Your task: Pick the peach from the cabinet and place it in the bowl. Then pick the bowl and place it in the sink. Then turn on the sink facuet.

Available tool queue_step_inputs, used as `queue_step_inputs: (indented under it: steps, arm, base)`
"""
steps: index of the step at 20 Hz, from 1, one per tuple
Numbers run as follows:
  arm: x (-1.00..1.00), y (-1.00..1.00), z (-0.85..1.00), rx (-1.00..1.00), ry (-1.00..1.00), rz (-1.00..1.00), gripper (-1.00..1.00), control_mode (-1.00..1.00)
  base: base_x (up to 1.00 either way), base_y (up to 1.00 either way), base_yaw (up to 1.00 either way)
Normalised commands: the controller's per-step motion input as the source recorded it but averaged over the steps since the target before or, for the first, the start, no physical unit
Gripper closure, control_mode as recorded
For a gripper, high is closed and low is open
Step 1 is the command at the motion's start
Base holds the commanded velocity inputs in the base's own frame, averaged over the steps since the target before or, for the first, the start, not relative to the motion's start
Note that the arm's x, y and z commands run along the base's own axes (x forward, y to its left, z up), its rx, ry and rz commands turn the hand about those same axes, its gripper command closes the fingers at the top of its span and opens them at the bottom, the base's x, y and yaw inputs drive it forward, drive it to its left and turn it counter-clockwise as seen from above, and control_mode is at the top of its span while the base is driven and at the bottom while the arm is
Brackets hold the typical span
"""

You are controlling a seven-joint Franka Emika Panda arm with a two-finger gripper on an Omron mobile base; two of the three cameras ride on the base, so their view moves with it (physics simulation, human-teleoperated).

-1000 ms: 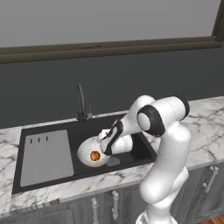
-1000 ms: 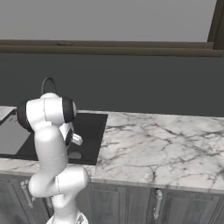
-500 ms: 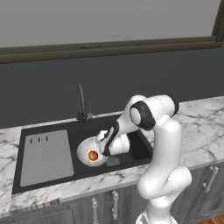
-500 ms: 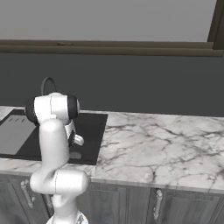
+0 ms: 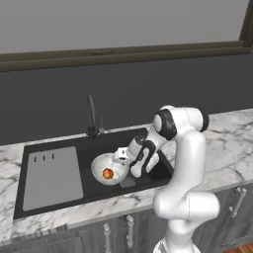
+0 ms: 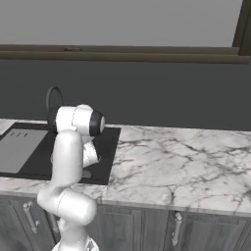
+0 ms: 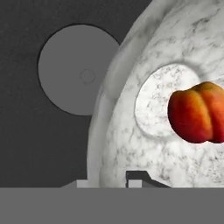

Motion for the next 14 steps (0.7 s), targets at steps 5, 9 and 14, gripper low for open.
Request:
queue_step_inputs:
  steps: [5,9,14]
  arm:
    - [0.00,0.23,0.42,0.00,-0.01,0.00,-1.00,-1.00]
    - [0.00,0.02,0.66,0.00,0.00,0.00,-1.00,-1.00]
    - [0.00,0.00,0.65,0.00,0.01,0.00,-1.00,-1.00]
  base:
    - [0.00,0.00,0.00]
    - [0.00,0.00,0.00]
    - [0.00,0.00,0.00]
